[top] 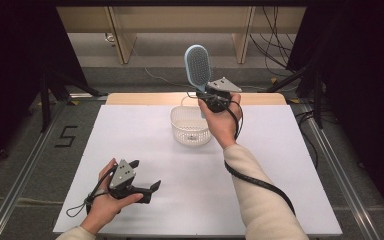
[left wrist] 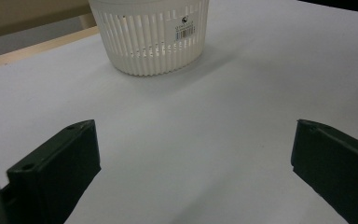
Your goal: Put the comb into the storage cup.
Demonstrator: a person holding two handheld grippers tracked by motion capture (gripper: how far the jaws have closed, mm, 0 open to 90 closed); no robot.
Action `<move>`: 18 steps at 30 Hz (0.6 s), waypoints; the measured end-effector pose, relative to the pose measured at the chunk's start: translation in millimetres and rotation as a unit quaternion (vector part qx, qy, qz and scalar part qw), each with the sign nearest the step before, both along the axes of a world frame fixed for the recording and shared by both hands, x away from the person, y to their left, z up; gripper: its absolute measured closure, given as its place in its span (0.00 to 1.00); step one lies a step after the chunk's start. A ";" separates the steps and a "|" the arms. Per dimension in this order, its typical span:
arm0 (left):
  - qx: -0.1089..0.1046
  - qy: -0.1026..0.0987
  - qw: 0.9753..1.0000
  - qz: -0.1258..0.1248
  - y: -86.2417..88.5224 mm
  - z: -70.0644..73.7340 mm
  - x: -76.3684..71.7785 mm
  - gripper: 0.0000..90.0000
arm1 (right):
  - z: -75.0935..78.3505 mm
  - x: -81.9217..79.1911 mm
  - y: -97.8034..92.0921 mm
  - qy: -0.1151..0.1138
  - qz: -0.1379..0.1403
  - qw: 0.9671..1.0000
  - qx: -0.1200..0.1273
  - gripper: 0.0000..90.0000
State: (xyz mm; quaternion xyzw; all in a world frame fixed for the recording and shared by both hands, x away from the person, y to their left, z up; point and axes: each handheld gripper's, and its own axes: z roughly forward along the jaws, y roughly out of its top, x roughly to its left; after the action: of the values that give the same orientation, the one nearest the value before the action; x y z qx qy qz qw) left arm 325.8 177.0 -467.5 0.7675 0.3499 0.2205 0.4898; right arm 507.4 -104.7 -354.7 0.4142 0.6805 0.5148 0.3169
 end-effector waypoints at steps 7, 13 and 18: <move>-0.002 -0.002 1.000 0.002 0.2 0.1 -0.2 0.01 | -0.5 1.6 1.4 -0.001 0.003 1.000 -0.001 0.78; -0.001 0.000 1.000 0.001 0.3 0.2 -0.3 0.01 | -0.8 3.2 1.2 0.001 0.002 1.000 -0.002 0.78; -0.001 -0.001 1.000 0.001 0.2 0.2 -0.3 0.01 | -0.7 4.7 1.7 0.001 0.002 1.000 -0.002 0.78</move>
State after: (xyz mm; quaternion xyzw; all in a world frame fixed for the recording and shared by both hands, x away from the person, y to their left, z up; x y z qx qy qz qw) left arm 325.5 177.2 -467.3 0.7664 0.3501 0.2220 0.4906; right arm 512.1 -103.0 -355.4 0.4129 0.6827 0.5133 0.3162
